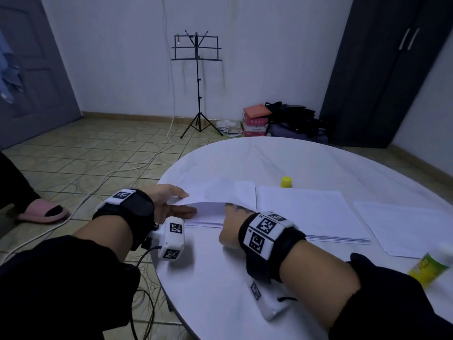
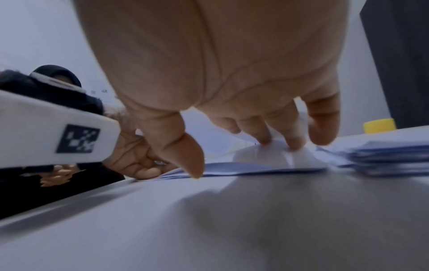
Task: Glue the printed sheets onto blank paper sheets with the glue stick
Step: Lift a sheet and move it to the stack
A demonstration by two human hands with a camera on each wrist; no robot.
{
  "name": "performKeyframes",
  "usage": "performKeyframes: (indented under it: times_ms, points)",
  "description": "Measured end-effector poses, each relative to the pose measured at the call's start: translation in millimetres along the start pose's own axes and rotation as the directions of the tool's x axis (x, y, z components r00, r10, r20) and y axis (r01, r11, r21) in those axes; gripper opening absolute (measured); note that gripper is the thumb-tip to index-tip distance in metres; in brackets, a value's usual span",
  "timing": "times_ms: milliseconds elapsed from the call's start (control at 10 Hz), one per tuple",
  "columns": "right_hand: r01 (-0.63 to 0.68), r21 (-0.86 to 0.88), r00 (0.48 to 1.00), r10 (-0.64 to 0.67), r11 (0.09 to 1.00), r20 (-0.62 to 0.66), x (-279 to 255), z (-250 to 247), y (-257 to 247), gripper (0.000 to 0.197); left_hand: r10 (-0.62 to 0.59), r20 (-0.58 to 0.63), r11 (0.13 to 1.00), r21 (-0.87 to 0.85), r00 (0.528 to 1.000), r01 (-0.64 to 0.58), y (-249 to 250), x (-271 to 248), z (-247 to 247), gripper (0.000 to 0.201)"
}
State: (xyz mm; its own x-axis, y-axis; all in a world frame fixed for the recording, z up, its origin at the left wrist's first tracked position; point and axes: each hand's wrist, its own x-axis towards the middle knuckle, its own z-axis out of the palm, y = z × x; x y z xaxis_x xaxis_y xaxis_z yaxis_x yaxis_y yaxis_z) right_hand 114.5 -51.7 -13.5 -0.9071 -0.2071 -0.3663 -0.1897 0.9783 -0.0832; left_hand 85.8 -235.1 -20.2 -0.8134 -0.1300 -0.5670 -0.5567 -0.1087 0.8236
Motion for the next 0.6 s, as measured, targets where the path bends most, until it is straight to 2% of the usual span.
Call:
performKeyframes:
  times_ms: [100, 200, 300, 400, 500, 600]
  points:
    - [-0.024, 0.091, 0.999, 0.028, 0.996, -0.034, 3.8, 1.5, 9.1, 0.082, 0.008, -0.006, 1.000, -0.001, 1.000, -0.008, -1.2, 1.4, -1.5, 0.015]
    - [-0.039, 0.091, 0.998, 0.043, 0.995, -0.035, 3.5, 0.3, 15.8, 0.081, 0.008, -0.003, 1.000, 0.018, 1.000, -0.008, -1.5, 0.5, 0.4, 0.013]
    - [-0.101, 0.112, 0.995, 0.099, 0.989, 0.024, 5.5, -4.5, 18.7, 0.082, 0.012, -0.018, 1.000, 0.021, 1.000, -0.012, -2.2, 0.7, 1.7, 0.015]
    - [-0.125, 0.033, 0.992, 0.125, 0.992, -0.005, 6.6, -9.1, 9.2, 0.067, 0.023, -0.034, 0.999, 0.026, 0.999, -0.022, -3.8, 2.5, 2.2, 0.019]
    - [-0.090, 0.067, 0.995, 0.087, 0.994, 0.041, 9.9, -13.5, 4.9, 0.043, 0.039, -0.042, 0.999, 0.033, 0.998, -0.037, -3.6, 2.4, 3.4, 0.017]
    - [-0.036, 0.083, 0.999, 0.034, 0.996, 0.030, 13.1, -17.8, 10.6, 0.034, 0.038, -0.050, 0.999, 0.040, 0.998, -0.036, -3.8, 1.9, 3.6, 0.019]
